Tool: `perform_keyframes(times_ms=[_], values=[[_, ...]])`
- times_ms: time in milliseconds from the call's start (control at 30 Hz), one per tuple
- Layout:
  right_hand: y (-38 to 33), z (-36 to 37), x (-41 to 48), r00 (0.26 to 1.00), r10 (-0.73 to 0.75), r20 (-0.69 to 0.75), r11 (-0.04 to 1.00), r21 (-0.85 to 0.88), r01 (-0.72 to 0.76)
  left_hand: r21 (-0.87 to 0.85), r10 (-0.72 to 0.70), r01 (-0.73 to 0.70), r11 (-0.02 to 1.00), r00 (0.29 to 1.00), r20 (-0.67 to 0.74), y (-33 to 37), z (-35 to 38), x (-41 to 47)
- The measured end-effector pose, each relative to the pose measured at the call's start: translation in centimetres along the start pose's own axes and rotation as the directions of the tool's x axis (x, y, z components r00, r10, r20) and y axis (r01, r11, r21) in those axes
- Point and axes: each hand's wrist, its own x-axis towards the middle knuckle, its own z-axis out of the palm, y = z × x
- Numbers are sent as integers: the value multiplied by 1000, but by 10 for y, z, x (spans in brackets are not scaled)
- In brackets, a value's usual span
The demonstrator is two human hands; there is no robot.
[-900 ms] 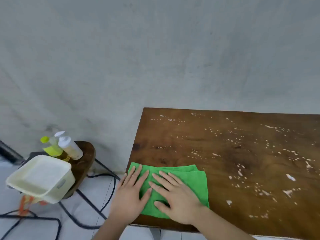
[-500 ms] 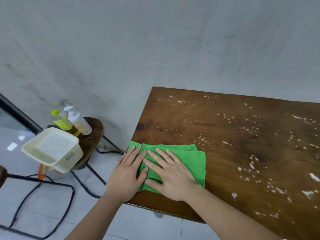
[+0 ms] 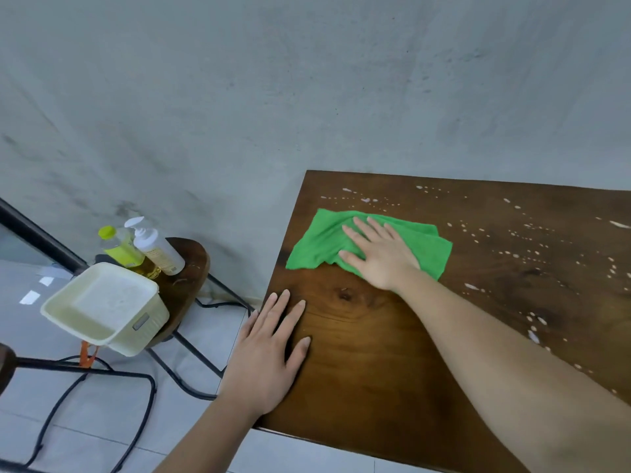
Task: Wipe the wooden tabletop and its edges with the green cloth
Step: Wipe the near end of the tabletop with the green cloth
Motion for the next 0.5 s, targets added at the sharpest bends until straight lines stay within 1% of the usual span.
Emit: perform_keyframes(times_ms=[100, 200, 267, 400, 500], values=[[10, -10, 18, 994, 109, 1, 994, 2, -109, -5, 9, -9, 1000, 1000, 6, -1, -1, 13], [0, -12, 18, 989, 146, 13, 989, 8, -146, 2, 19, -19, 1000, 1000, 25, -3, -2, 33], [-17, -6, 7, 995, 103, 11, 995, 3, -103, -10, 29, -29, 1000, 999, 35, -4, -3, 48], [-60, 15, -9, 999, -53, -8, 999, 7, 53, -27, 73, -72, 997, 997, 40, -9, -4, 74], [-64, 15, -1, 997, -78, -21, 997, 13, 78, -21, 92, -91, 996, 995, 40, -13, -3, 89]])
